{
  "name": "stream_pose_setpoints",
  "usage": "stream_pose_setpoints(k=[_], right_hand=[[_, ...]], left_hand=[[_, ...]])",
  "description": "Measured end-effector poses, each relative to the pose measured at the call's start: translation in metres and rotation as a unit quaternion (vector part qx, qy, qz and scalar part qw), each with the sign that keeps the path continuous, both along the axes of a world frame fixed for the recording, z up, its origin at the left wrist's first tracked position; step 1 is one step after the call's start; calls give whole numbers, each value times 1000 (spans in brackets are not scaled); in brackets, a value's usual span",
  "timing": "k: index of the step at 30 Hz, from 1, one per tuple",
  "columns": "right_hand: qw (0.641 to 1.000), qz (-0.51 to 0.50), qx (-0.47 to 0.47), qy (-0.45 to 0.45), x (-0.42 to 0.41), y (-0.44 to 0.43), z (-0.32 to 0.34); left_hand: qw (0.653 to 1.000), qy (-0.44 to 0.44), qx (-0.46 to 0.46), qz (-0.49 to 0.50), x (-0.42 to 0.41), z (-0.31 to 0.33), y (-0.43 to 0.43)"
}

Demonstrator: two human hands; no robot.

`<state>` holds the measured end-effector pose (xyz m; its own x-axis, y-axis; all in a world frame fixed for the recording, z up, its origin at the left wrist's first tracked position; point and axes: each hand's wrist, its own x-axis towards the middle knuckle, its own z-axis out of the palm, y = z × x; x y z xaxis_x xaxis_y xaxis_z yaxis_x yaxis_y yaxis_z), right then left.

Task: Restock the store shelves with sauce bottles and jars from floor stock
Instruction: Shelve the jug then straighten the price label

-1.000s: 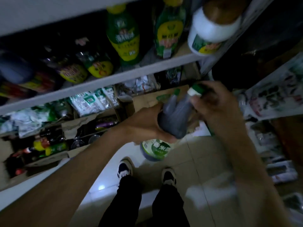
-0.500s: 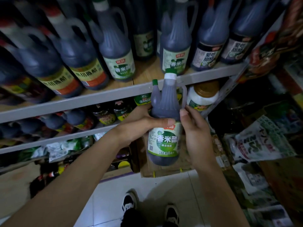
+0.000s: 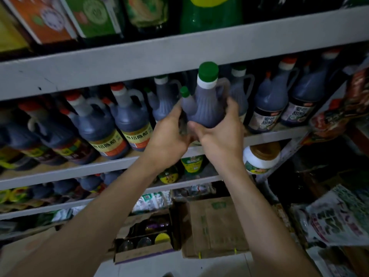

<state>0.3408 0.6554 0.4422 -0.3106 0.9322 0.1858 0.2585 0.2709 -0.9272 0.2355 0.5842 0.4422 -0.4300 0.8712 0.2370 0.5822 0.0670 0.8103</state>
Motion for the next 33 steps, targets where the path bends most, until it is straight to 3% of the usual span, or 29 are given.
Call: stream_pose_setpoints(k=[5, 10, 15, 21, 28, 33], right_hand=[[998, -52, 33, -19, -21, 11, -25], [991, -104, 71, -46, -41, 13, -37], [975, -109, 98, -170, -48, 15, -39], [926, -113, 147, -328, -47, 13, -33], [931, -61, 147, -328, -28, 4, -56], [954, -45, 125, -268, -2, -15, -37]], left_hand=[[998, -25, -32, 38, -13, -38, -14], [995, 38, -72, 64, -17, -54, -9], [994, 1, -82, 76, -15, -62, -7], [991, -32, -88, 94, -15, -55, -4], [988, -20, -110, 103, -16, -46, -5], [989, 56, -92, 106, -4, -11, -21]])
